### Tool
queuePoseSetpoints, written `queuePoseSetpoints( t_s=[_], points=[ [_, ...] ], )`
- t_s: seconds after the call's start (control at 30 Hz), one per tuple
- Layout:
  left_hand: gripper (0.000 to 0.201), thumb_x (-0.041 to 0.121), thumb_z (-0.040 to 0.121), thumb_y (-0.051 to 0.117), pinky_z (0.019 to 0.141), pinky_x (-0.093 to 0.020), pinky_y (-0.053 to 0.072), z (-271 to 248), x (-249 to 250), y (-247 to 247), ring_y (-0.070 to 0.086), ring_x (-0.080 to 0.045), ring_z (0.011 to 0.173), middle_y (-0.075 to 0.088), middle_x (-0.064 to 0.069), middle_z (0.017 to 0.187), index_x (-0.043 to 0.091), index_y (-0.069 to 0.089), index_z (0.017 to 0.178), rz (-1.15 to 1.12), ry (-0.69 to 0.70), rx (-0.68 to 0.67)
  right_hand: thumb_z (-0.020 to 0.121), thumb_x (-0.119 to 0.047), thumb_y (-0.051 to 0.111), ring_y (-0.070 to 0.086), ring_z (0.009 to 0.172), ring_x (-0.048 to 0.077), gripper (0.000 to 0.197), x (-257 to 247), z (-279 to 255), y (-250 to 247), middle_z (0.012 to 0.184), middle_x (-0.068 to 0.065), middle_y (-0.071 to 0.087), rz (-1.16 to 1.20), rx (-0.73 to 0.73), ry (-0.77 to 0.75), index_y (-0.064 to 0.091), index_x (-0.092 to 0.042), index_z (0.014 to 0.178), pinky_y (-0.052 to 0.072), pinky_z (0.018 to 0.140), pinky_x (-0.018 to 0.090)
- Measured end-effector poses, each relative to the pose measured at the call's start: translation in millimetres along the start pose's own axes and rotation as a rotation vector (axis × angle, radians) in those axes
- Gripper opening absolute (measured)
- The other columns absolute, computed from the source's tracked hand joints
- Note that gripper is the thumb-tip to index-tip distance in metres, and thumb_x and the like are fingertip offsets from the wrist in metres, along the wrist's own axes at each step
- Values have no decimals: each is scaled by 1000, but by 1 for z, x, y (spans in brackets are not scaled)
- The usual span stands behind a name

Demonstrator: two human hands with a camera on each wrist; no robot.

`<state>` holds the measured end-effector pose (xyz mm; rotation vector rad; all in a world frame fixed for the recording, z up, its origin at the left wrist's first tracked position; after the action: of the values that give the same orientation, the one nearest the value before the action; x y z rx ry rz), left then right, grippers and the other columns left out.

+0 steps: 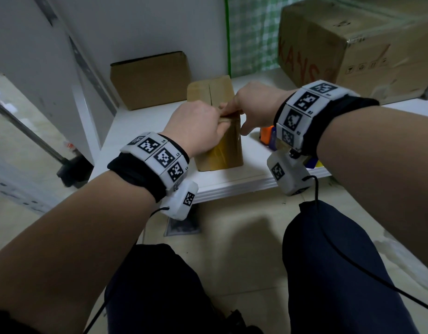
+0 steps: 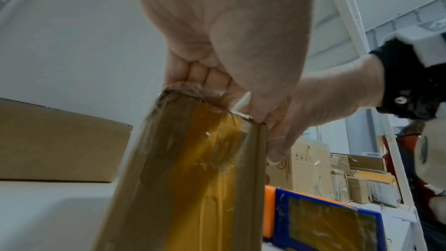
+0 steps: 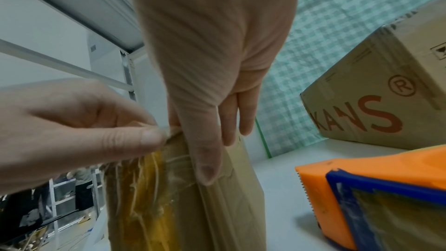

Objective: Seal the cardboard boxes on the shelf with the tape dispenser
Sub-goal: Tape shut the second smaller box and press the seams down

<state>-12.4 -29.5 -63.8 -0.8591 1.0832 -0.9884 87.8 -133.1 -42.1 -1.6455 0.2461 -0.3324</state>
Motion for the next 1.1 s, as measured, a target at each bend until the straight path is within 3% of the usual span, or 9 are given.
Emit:
queuePoseSetpoints(
  t_s=[0.2,0.4,0.57,0.83,0.97,1.1],
  points=[
    [46,51,93,40,64,-32,36,-1,3,0,59,-29,81,57,-8,80,15,62,110,16,36,4,77,-29,76,53,118,24,73,-2,-2,4,134,1,57,26,22,3,42,-29,142,37,92,27],
    [45,50,96,35,62,-33,34,-3,4,-5,44,-23,69,47,-5,70,15,62,90,-62,-4,23,80,-29,73,51,123,20,70,-2,-6,8,141,-3,51,74,57,2,42,-28,142,34,98,26],
    [39,50,96,35,61,-33,32,-3,4,-6,43,-23,68,45,-3,66,19,46,75,-95,1,34,82,-33,71,51,121,22,67,-2,-6,11,140,-3,52,60,90,-1,42,-27,142,34,95,26],
    [40,48,94,39,60,-32,30,1,0,-10,42,-23,65,33,2,55,17,48,70,-107,41,-1,86,-34,65,51,122,24,59,-1,-4,17,139,-1,53,100,130,0,44,-26,141,35,96,26],
    [40,43,91,42,55,-31,28,4,-3,-13,42,-25,61,36,-1,54,14,50,64,-108,53,-37,90,-31,60,52,123,23,53,-1,-4,19,140,-2,51,108,145,-15,45,-26,141,35,99,26],
    [42,40,87,44,47,-30,23,3,-6,-16,38,-19,52,41,-4,53,13,46,55,-127,44,-74,93,-32,55,50,126,21,51,0,-4,20,146,-5,44,114,138,-22,43,-28,142,35,104,28]
  ],
)
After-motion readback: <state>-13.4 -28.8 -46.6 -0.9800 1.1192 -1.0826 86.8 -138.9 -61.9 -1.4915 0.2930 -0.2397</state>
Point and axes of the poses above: each hand's wrist, its own z-axis towards the middle knuckle, its own y-axis out of the palm, x = y × z, the point moved 1 cm from there along z, towards the middle knuckle
